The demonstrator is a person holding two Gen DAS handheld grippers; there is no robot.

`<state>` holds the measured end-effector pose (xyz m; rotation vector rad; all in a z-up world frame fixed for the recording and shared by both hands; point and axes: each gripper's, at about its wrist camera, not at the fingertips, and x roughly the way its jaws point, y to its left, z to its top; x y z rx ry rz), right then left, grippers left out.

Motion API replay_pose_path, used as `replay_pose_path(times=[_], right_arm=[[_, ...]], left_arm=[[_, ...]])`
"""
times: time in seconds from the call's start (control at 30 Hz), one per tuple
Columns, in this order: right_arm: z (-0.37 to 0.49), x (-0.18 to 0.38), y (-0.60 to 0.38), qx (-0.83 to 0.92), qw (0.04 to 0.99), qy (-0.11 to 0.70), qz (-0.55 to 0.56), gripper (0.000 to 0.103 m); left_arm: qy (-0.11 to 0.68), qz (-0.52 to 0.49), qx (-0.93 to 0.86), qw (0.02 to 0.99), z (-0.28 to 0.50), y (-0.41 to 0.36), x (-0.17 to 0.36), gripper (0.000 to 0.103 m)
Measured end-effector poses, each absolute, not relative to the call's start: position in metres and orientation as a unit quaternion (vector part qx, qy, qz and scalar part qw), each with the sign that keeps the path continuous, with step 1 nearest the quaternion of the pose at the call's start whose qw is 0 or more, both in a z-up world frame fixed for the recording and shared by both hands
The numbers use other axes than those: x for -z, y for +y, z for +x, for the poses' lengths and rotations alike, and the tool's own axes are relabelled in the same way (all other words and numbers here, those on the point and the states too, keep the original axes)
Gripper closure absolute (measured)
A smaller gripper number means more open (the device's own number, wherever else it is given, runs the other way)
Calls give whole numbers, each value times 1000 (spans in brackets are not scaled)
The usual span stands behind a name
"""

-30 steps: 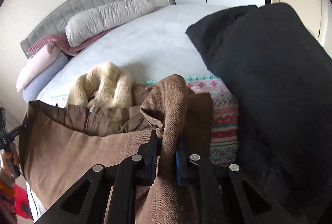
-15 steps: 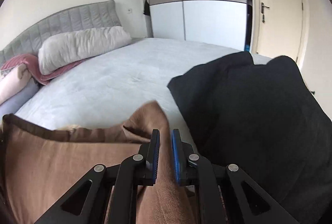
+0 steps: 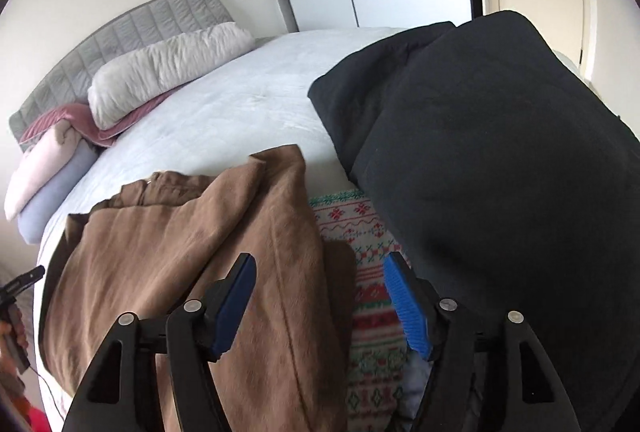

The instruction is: Fold large clothes

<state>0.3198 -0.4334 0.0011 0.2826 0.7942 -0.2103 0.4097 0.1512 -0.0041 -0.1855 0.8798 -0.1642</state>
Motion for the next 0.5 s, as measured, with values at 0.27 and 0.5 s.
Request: replay_pose_path(times=[0.27, 0.5], right_arm=[[246, 32, -408, 63, 895, 402, 182, 31], [252, 68, -417, 51, 870, 408, 272, 29]], left_arm=[[431, -208, 108, 871, 322, 194, 49, 37], [426, -233, 141, 863, 324, 172, 70, 81]])
